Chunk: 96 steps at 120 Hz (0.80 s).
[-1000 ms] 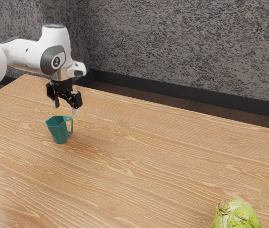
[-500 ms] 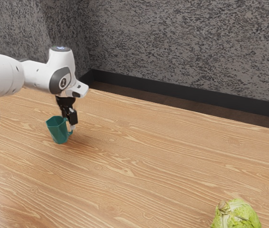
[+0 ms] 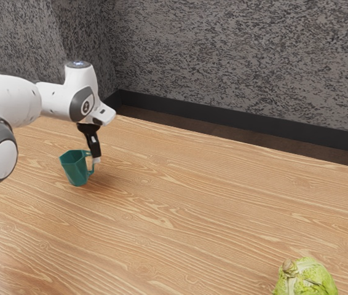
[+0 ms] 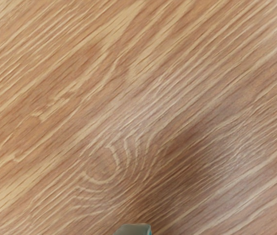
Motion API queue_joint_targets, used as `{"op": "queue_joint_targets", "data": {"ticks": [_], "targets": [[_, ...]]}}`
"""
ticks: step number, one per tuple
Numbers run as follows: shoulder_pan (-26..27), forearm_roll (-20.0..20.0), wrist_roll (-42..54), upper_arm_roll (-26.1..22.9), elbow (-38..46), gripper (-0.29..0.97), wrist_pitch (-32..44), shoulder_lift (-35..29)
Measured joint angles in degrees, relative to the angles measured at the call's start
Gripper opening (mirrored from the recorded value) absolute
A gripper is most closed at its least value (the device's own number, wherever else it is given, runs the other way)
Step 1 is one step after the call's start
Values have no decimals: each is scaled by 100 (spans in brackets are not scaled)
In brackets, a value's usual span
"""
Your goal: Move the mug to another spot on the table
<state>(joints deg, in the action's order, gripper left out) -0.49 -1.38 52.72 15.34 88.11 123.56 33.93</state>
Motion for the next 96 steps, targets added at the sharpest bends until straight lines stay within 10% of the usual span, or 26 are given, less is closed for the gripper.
{"op": "queue_joint_targets", "data": {"ticks": [96], "targets": [[-179, -166, 370, 3, -361, 66, -118, 540]]}}
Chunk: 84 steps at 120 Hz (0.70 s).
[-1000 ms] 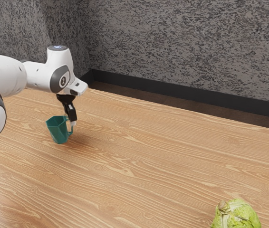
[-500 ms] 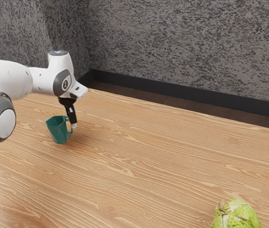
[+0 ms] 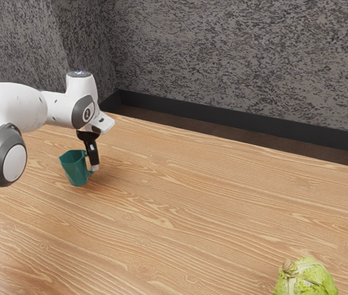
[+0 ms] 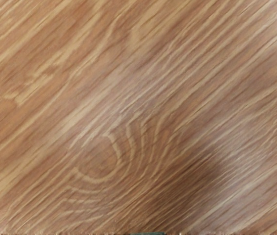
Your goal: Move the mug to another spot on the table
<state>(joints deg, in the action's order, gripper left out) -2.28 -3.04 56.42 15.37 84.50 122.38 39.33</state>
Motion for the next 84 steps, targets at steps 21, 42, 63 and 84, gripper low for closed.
{"op": "queue_joint_targets", "data": {"ticks": [21, 42, 63, 84], "targets": [[-26, 61, 15, -7, -32, 63, -28, 95], [-11, 85, 28, -8, -45, 28, -46, 112], [33, 143, 28, -4, -112, 14, -115, 114], [96, 306, -3, -1, -405, 6, -641, 101]]}}
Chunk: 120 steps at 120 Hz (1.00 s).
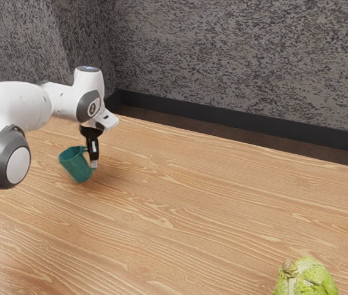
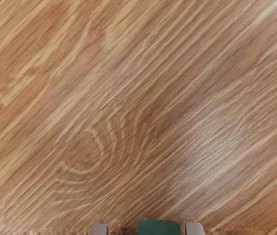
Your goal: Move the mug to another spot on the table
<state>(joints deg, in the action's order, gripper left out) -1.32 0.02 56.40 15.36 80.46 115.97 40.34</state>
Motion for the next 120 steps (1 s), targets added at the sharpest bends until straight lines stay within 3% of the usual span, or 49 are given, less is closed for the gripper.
{"op": "queue_joint_targets", "data": {"ticks": [45, 88, 120], "targets": [[745, 1139, -573, 10, -133, -3, -1365, -14], [1332, 1270, -1116, -29, -153, -10, -1693, 27], [1418, 1266, -1443, -199, -189, -11, -1730, 144]]}}
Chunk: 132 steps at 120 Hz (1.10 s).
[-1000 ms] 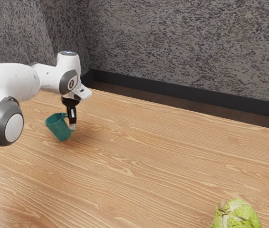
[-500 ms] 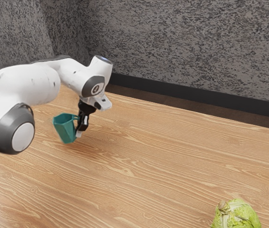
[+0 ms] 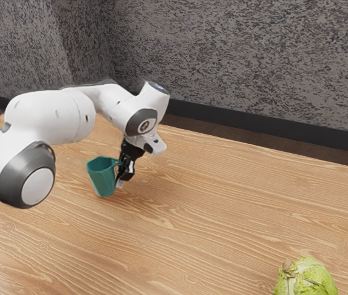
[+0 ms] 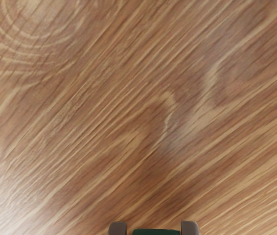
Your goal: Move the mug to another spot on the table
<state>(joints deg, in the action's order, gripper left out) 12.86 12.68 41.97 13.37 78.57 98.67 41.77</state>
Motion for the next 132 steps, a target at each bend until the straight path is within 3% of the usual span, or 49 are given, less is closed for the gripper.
{"op": "queue_joint_targets", "data": {"ticks": [48, 70, 84, 112, 132], "targets": [[-30, 25, -299, -170, -445, -11, -8, 415], [-38, -48, -363, -169, -454, 27, -44, 431], [-81, -164, -412, -163, -494, 44, 30, 390], [-271, -1038, -498, -77, -599, 59, 408, 46], [-353, -1415, -714, 35, 3, 63, 560, -1289]]}}
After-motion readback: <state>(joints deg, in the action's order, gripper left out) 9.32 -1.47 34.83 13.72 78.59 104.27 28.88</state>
